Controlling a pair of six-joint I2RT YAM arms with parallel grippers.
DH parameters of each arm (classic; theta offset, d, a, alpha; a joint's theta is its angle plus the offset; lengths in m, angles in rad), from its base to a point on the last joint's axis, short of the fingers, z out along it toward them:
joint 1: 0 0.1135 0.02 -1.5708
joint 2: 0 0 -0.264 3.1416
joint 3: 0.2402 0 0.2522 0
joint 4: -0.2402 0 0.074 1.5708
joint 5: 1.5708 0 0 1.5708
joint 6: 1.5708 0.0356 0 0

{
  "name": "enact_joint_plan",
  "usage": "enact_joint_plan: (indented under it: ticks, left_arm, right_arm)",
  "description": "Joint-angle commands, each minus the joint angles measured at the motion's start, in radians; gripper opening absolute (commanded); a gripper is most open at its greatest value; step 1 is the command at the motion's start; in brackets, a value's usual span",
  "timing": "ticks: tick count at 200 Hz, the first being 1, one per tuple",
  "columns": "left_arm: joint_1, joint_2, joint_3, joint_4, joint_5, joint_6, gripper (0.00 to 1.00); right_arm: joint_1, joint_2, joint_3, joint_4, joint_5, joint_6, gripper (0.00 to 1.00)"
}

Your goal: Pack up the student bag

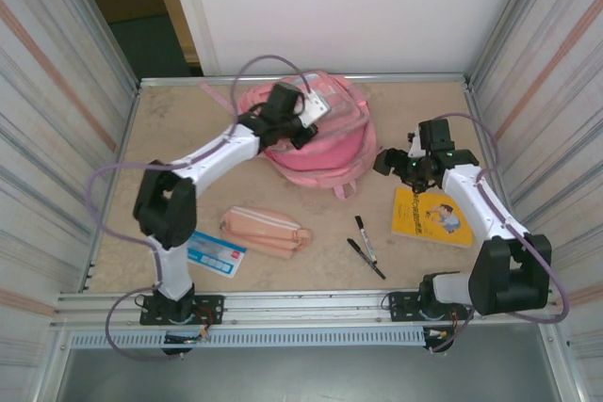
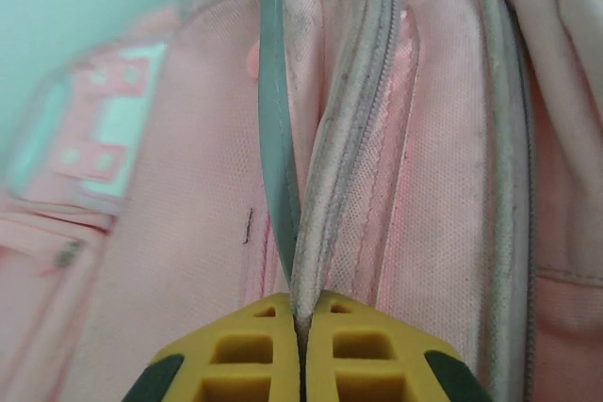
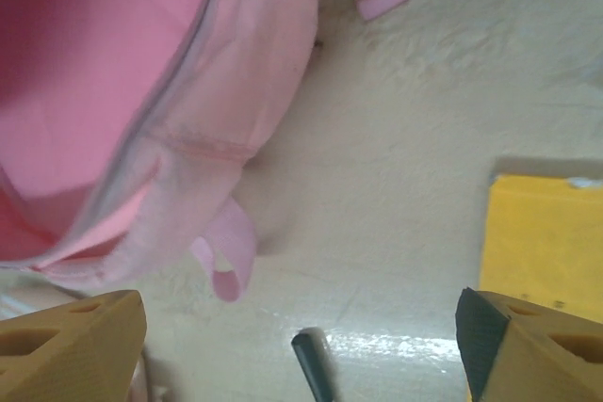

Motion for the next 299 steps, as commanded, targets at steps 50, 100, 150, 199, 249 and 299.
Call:
enact_joint_plan:
  ticks: [50,100,150,199,249,299]
  left_arm:
    - [0.072,-0.142,-0.036,0.146,0.111,-0.026,0.00]
    - [0.073,-0.088,-0.090,0.148,0.131,-0.009,0.00]
    - [0.072,-0.013,-0.127,0.109,0.078,0.011,0.00]
    - [0.103,0.002,-0.160,0.048,-0.088,-0.015,0.18]
    - [0.134,-0.149,-0.214,-0.045,-0.011,-0.243,0.47]
    - [0.103,-0.212,-0.312,0.088,0.381,-0.427,0.51]
  right_arm:
    - [0.121,0.074,0.048,-0.011,0.021,-0.038,0.83]
    - [0.011,0.009,0.009,-0.062,0.251,0.077,0.90]
    - [-0.098,0.010,-0.130,-0.051,0.238,0.174,0.74]
    - [-0.103,0.126,-0.204,0.066,0.222,0.139,0.52]
    - [0.150,0.282,-0.096,0.171,0.073,-0.011,0.41]
    - [0.333,0.352,-0.010,0.169,-0.018,-0.088,0.40]
